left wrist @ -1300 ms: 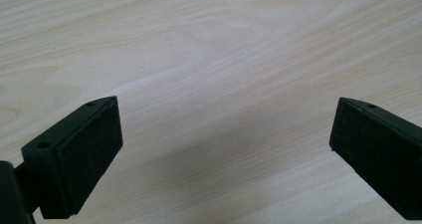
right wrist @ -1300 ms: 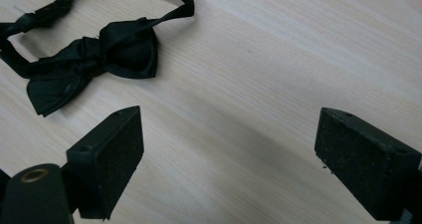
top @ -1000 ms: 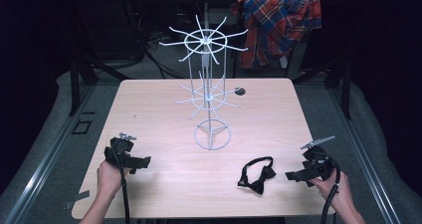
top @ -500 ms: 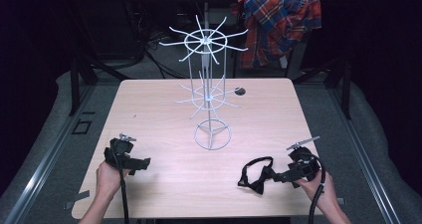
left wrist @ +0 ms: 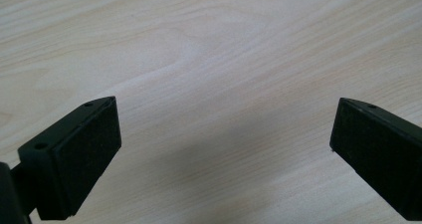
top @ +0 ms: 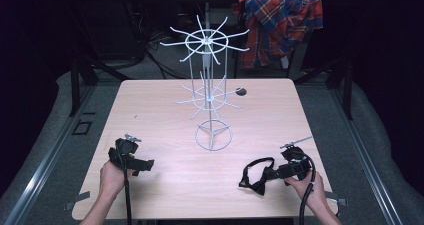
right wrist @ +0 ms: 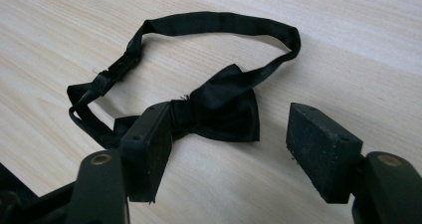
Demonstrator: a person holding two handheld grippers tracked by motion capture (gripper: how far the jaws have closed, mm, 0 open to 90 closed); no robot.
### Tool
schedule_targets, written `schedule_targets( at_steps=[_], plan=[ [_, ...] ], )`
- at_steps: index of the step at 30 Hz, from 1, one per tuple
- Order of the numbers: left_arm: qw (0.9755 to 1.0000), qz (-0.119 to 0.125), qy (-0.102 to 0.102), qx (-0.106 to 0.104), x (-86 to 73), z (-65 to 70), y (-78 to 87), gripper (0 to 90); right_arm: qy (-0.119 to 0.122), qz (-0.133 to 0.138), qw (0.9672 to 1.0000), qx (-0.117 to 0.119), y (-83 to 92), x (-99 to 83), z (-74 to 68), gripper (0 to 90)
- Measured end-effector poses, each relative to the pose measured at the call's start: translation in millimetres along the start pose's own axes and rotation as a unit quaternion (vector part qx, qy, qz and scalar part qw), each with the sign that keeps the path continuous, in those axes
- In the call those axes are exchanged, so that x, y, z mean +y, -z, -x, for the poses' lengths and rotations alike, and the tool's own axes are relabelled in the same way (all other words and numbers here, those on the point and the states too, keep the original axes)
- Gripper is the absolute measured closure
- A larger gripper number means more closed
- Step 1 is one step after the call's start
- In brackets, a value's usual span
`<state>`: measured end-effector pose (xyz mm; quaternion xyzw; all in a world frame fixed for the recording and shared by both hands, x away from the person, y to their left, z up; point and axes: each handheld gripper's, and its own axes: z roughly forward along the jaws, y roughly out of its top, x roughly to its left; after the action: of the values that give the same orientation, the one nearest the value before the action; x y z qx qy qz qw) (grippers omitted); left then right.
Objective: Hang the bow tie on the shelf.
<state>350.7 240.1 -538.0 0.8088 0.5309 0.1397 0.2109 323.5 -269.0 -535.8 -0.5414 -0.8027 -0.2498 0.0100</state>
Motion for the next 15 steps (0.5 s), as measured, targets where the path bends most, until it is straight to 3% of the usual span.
schedule_targets(
  at_steps=[1, 2, 13, 15],
  plan=[
    [1.0000, -0.004, -0.003, 0.001, 0.2, 0.7, -0.7, 0.0, 0.009, -0.013, 0.9997, -0.018, 0.2, 2.0, -2.2, 36.5],
    [1.0000, -0.004, -0.004, 0.002, 0.1, 0.9, -0.7, 0.0, 0.001, -0.006, 0.9999, -0.008, -2.7, 2.0, -4.4, 37.6],
    [0.9999, -0.006, -0.005, 0.008, 0.5, 1.7, -0.6, 0.0, 0.017, -0.020, 0.9990, -0.035, -10.0, 6.1, -13.8, 44.9],
    [0.9999, -0.007, -0.005, 0.008, 0.8, 1.8, -0.7, 0.0, 0.014, -0.013, 0.9990, -0.041, -13.8, 5.2, -16.3, 45.1]
  ],
)
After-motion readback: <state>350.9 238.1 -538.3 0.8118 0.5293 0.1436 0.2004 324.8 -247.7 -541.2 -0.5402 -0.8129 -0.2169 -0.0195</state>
